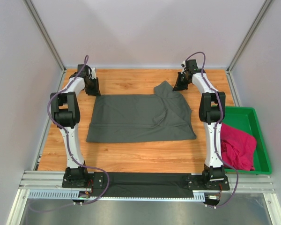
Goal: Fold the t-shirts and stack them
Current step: Fold the tshirt
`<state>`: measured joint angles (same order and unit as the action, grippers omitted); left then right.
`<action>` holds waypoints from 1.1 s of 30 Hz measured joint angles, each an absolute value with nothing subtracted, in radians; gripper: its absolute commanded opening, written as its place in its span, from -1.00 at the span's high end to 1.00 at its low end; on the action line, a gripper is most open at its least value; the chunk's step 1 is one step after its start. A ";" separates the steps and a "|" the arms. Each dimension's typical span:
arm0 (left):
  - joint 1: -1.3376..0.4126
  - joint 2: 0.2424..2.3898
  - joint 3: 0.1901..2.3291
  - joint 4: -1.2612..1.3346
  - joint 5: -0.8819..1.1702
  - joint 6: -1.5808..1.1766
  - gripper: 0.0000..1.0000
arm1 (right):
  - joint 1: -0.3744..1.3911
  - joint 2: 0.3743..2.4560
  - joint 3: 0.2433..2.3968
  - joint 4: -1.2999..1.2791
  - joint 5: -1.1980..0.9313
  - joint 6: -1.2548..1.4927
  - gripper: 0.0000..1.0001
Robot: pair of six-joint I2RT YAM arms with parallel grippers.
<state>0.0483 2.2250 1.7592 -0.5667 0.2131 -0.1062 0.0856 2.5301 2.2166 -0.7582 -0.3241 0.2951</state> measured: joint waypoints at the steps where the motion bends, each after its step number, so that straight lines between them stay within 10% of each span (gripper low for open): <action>1: 0.048 2.230 1.764 -0.567 0.216 -0.105 0.26 | 0.086 2.530 2.217 -0.758 -0.324 0.295 1.00; 11: 0.048 2.239 1.773 -0.592 0.234 -0.098 0.26 | 0.086 2.530 2.217 -0.759 -0.329 0.299 0.99; 18: 0.048 2.262 1.799 -0.605 0.203 -0.099 1.00 | 0.086 2.530 2.215 -0.758 -0.334 0.301 1.00; 33: 0.048 2.210 1.759 -0.614 0.150 -0.107 1.00 | 0.096 2.387 2.081 -0.788 -0.281 0.300 0.99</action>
